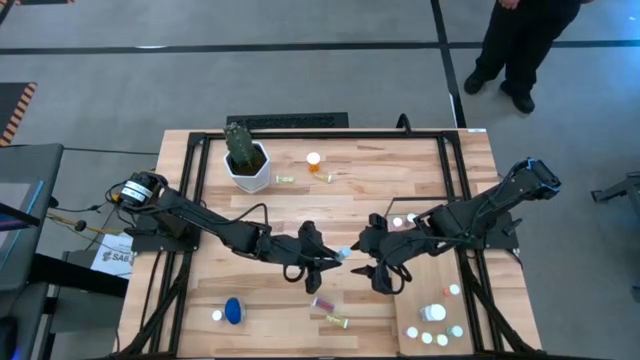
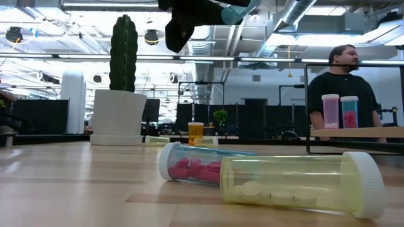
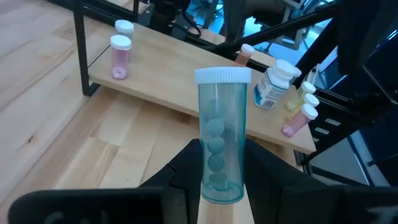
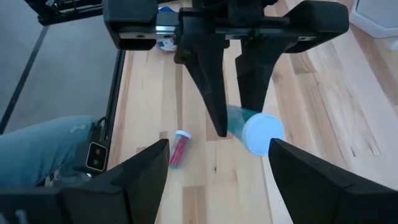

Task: Pick and place medicine bottles onto shelf by color
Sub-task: Put the blue pill bottle on the shelf

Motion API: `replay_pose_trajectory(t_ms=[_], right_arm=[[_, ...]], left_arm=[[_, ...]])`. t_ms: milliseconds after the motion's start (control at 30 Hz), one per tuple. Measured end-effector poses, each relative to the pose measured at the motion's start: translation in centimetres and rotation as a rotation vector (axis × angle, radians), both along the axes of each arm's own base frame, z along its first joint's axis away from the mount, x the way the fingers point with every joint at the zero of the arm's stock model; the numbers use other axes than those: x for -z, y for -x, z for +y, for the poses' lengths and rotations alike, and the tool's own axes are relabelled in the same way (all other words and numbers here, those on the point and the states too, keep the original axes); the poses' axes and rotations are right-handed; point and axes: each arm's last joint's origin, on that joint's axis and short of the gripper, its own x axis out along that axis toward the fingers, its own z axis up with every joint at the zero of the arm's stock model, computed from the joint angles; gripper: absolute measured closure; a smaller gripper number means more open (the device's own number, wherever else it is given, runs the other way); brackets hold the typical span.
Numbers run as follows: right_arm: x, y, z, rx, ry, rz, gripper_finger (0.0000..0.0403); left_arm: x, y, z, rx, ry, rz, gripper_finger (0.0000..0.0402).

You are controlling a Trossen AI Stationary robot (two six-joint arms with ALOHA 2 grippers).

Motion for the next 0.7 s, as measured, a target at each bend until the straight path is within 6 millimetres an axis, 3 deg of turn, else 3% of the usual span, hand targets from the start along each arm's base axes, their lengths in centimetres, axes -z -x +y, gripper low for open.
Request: replay_pose_trajectory(t_ms=[500, 700], right_arm=[[-0.3, -0.3, -2.2, -0.057, 0.139, -0.009, 0.0106], [-0.8, -0.7, -2.1, -0.081, 0.132, -0.065, 0.0106]], left_arm=[[-1.5, -0.5, -0.3, 0.065, -0.059, -0.158, 0.0323], [-1.7, -0.5, -0.3, 0.068, -0.063, -0.18, 0.0323]])
